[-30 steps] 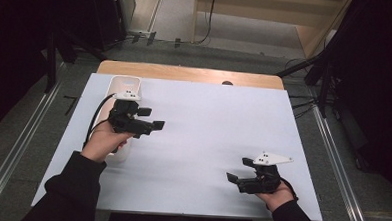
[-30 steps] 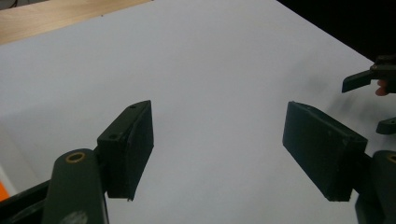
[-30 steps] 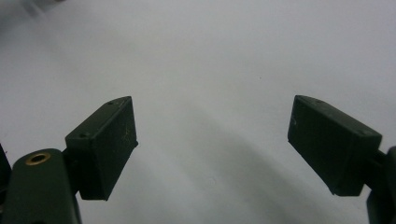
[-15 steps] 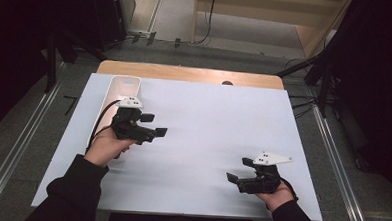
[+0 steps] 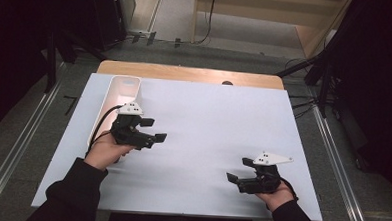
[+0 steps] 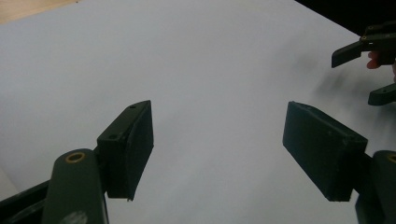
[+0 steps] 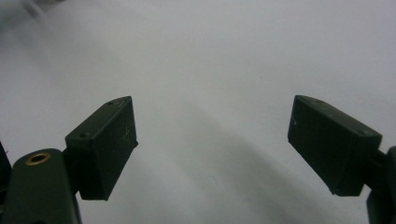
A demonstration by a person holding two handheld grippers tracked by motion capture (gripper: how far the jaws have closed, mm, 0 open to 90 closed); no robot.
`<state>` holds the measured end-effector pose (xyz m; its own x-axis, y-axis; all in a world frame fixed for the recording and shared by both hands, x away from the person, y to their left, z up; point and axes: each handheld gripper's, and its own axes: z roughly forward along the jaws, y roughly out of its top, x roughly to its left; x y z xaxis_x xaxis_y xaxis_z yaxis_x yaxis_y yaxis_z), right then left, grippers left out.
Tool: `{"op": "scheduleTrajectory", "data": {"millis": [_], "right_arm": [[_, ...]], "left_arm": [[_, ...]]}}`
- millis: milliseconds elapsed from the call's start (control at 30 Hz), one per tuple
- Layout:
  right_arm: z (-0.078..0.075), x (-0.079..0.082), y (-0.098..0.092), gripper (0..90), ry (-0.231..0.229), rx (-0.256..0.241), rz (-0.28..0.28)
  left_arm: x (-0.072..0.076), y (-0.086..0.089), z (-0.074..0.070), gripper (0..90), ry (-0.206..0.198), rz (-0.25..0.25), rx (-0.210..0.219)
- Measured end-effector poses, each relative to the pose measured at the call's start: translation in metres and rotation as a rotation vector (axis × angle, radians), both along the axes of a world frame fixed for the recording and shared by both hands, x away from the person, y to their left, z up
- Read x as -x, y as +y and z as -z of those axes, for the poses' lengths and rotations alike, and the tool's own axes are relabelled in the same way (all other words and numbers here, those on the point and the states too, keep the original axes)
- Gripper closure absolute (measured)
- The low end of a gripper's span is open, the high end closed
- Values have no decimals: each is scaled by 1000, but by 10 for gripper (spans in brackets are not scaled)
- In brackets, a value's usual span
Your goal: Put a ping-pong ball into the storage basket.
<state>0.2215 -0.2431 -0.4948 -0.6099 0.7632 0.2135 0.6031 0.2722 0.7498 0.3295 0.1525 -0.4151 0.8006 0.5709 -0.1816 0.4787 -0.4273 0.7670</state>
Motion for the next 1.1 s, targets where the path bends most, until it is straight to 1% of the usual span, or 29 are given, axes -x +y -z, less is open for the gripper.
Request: {"op": "scheduleTrajectory", "data": {"millis": [200,367,467,500,567,633,800,900,1100], "right_arm": [[0,0,0,141,1,1,0],[0,0,1,142,7,-2,-3],[0,0,1,142,7,-2,-3],[0,0,1,141,6,-1,-4],[0,0,1,142,7,-1,-3],[0,0,1,142,6,0,-3],[0,0,1,142,4,3,-5],[0,0,2,142,2,5,-2],[0,0,2,142,5,5,-4]], "left_arm": [[7,1,3,251,-6,19,-5],[13,2,7,251,-12,40,-21],[17,2,10,252,-15,32,-31],[18,3,10,252,-14,38,-38],[19,4,12,252,-4,38,-28],[21,6,14,252,2,40,-29],[28,7,18,252,-12,65,-34],[33,6,19,253,-7,78,-28],[39,6,24,253,-5,97,-48]]}}
